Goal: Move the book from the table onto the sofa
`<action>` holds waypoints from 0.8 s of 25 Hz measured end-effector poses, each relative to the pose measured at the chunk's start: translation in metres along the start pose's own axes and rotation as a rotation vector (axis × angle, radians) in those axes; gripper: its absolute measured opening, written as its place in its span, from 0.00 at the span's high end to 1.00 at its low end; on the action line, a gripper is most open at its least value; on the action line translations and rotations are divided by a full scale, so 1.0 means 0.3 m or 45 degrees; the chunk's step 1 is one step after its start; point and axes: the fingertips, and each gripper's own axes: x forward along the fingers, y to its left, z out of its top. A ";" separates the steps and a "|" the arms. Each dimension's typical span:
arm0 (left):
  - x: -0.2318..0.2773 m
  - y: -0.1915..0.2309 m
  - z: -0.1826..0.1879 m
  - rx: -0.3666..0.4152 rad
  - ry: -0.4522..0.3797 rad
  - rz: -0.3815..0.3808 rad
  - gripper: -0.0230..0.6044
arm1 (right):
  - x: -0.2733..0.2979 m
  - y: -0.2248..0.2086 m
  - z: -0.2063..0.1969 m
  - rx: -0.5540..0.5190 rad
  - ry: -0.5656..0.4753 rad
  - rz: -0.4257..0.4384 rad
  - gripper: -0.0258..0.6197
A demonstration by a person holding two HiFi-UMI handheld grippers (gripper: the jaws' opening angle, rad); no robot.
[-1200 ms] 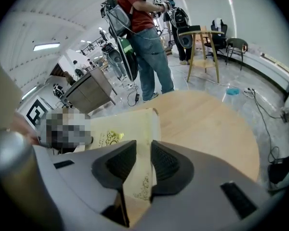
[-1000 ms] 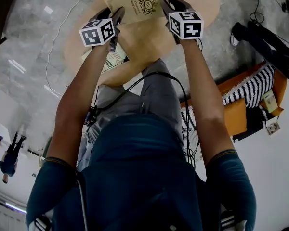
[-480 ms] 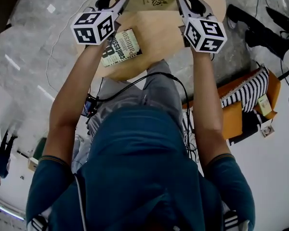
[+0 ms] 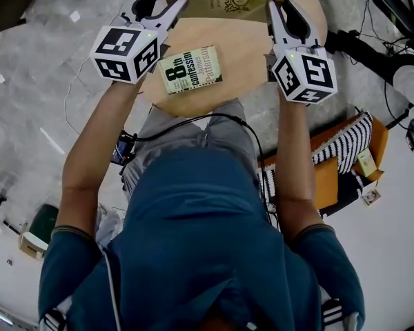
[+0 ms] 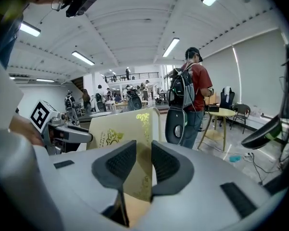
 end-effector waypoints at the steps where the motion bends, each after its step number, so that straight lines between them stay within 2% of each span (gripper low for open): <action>1: -0.050 0.020 0.024 0.022 -0.026 0.007 0.67 | -0.006 0.052 0.023 -0.006 -0.018 0.003 0.79; 5: -0.248 0.075 0.126 0.084 -0.156 0.019 0.68 | -0.056 0.245 0.138 -0.063 -0.117 -0.005 0.80; 10: -0.407 0.068 0.217 0.142 -0.272 -0.025 0.68 | -0.164 0.393 0.241 -0.107 -0.226 -0.084 0.80; 16: -0.605 -0.112 0.297 0.216 -0.358 -0.114 0.68 | -0.447 0.508 0.334 -0.121 -0.300 -0.181 0.80; 20: -0.648 -0.147 0.345 0.257 -0.384 -0.199 0.68 | -0.532 0.554 0.375 -0.160 -0.336 -0.242 0.81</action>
